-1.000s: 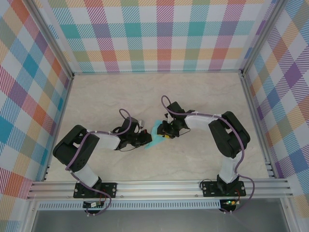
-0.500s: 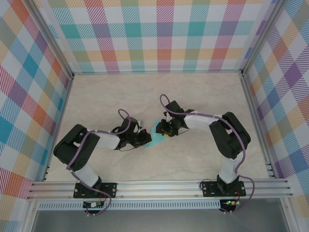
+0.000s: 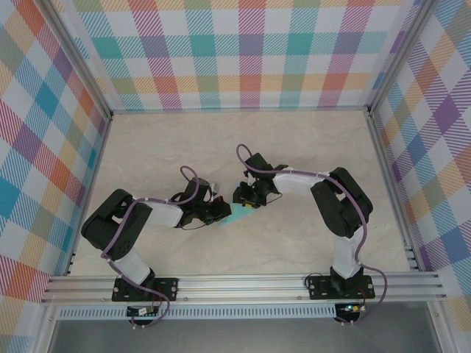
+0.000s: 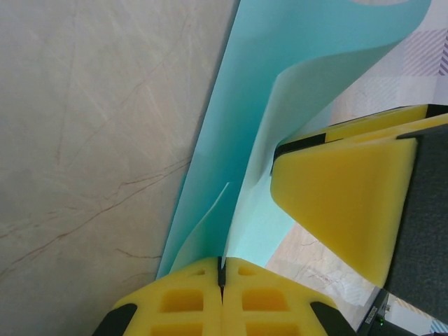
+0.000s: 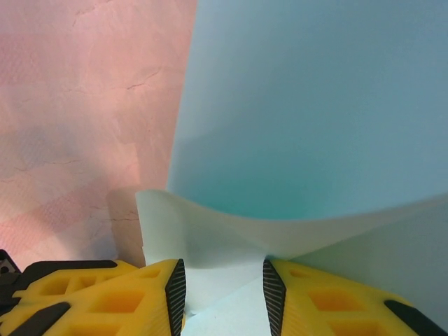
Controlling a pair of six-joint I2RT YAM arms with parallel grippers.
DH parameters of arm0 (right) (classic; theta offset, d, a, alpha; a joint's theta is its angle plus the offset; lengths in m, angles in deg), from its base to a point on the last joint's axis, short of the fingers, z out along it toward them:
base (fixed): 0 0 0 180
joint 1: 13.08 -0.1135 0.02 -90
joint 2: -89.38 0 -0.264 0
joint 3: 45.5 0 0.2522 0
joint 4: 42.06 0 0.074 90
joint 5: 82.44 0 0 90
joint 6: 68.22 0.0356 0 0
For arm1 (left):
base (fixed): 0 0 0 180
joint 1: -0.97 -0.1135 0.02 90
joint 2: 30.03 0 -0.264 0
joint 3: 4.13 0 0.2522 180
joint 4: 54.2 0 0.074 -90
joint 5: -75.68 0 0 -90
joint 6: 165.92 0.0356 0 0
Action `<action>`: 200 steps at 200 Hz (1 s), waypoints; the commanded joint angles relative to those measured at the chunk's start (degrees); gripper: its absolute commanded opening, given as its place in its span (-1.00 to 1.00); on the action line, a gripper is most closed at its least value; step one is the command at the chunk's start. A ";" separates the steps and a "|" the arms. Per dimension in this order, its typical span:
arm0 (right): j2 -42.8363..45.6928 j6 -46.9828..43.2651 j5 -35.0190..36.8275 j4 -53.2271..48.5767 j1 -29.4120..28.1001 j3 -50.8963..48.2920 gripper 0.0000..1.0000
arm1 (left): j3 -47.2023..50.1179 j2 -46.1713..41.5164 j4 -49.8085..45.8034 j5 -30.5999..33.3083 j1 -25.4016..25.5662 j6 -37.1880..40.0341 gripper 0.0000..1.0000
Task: Fold a paper plane with a square sheet of paper (pick it up from the middle)
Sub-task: Fourth fold the wing at the center of the table.
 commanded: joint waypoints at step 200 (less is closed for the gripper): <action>-8.01 6.83 14.03 -18.17 -1.73 5.56 -0.10 | 0.25 -5.60 -4.77 1.04 -1.64 0.03 -0.64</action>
